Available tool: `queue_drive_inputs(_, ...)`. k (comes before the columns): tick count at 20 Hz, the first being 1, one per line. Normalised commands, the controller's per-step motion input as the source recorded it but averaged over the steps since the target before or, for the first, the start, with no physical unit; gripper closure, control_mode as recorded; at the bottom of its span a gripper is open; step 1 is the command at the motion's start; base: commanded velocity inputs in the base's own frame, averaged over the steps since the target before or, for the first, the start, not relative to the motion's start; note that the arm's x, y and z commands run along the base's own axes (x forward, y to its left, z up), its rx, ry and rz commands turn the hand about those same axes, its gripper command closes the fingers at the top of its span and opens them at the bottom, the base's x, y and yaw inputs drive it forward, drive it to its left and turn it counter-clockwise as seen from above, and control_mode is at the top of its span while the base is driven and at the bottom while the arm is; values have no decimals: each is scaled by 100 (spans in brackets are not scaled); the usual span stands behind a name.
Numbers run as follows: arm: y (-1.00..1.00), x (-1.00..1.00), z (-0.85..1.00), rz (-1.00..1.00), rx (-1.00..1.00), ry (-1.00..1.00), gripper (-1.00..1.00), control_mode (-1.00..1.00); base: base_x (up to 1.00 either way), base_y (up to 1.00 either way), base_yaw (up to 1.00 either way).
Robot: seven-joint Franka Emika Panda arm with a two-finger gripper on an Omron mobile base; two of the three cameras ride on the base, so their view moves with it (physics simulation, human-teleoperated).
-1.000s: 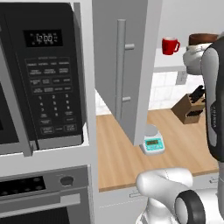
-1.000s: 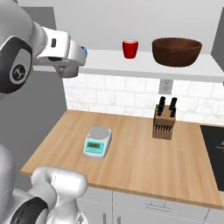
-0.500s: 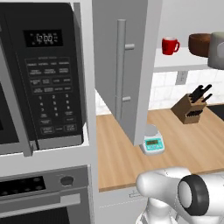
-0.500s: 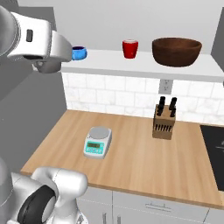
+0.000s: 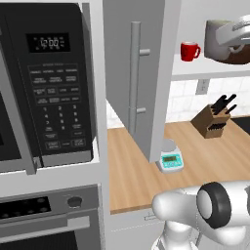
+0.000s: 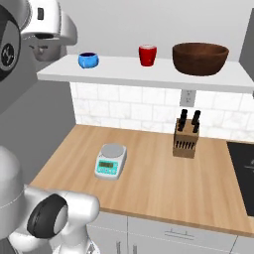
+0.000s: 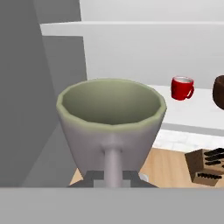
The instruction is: Gather all objects into one cabinet and sort the glasses and bowls to opposite sides.
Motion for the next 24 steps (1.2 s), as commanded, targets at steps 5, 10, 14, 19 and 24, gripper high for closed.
queue_drive_inputs(5,23,19,-44,4,0,-5,100,-100,0,0,0)
queue_drive_inputs(10,19,27,-31,0,0,-24,100,-100,0,0,0)
queue_drive_inputs(14,41,63,-4,0,0,-9,100,-100,0,0,0)
queue_drive_inputs(19,64,95,-1,0,1,3,100,-100,0,0,0)
queue_drive_inputs(24,5,100,-16,16,8,1,100,-100,0,0,0)
